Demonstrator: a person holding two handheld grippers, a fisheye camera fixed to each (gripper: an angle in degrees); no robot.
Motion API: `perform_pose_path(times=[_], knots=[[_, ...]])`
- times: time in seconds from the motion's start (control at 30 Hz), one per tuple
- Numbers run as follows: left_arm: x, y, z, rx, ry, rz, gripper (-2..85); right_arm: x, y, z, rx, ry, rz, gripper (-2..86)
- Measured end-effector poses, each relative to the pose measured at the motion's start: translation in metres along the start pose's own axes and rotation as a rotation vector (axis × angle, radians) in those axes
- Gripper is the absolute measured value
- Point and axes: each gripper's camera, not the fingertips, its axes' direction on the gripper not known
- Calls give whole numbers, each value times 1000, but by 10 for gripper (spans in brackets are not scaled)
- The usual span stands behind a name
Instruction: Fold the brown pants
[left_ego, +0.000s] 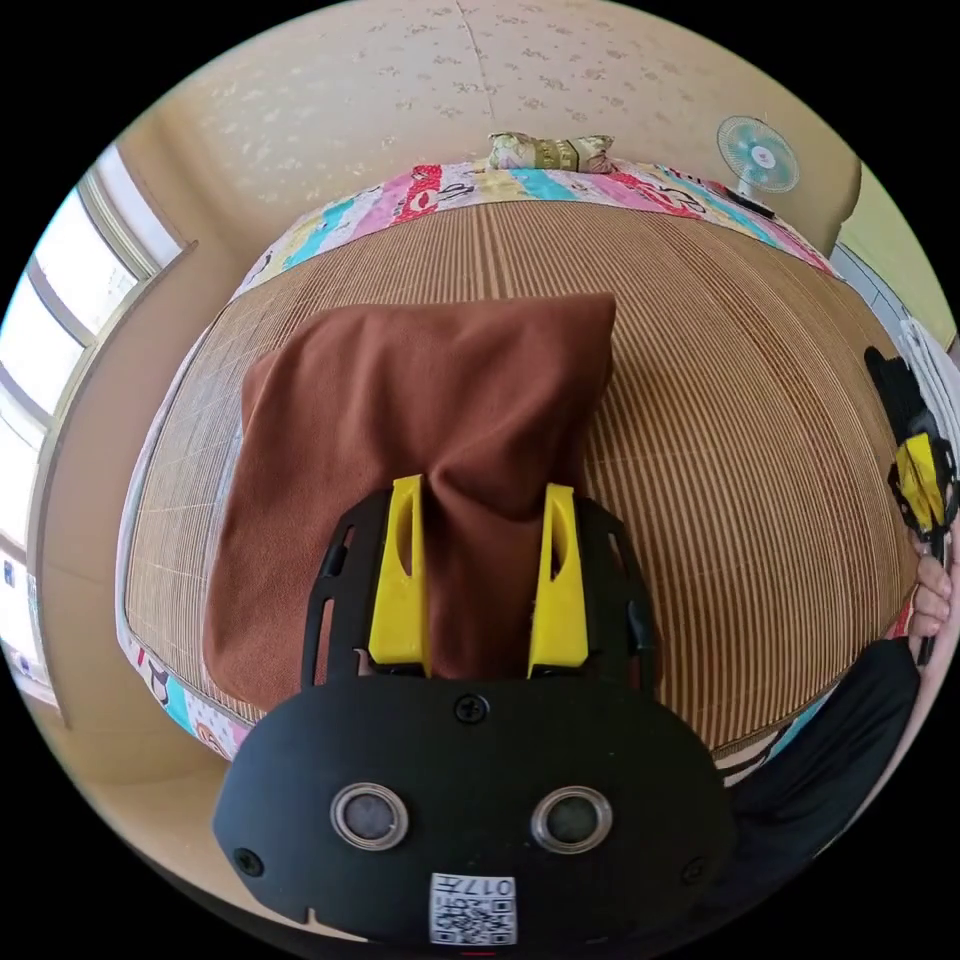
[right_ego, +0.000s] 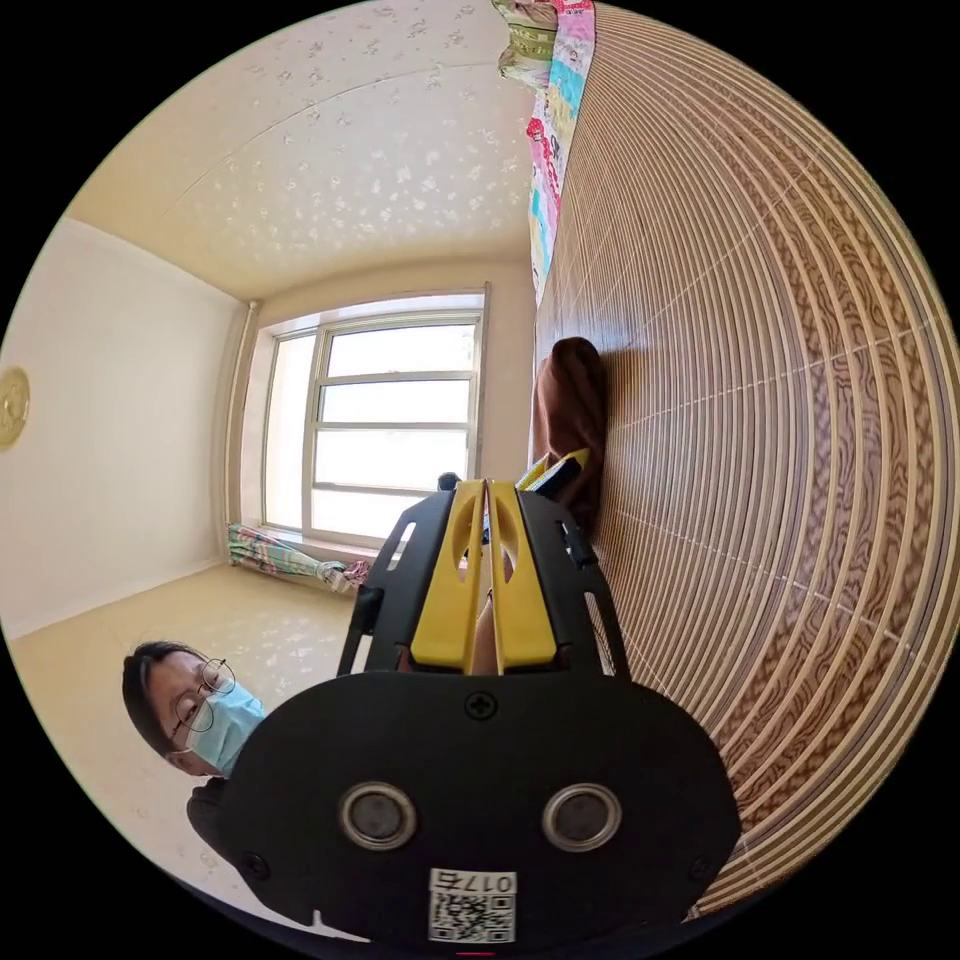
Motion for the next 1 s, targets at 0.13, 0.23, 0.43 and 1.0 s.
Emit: perform_pose_path(times=[0.13, 0.23, 0.43, 1.0], knots=[[-98, -1, 1, -1, -58, -109, 164, 3, -4, 2, -26, 0, 7, 3], [-169, 11, -2, -10, -82, -120, 163, 5, -5, 5, -43, 5, 12, 3], [-282, 55, -23, 67, -42, -171, 160, 13, -11, 19, -85, -26, 23, 4], [-492, 87, -67, 82, 28, -189, 158, 39, -8, 22, -150, -69, 83, 5]])
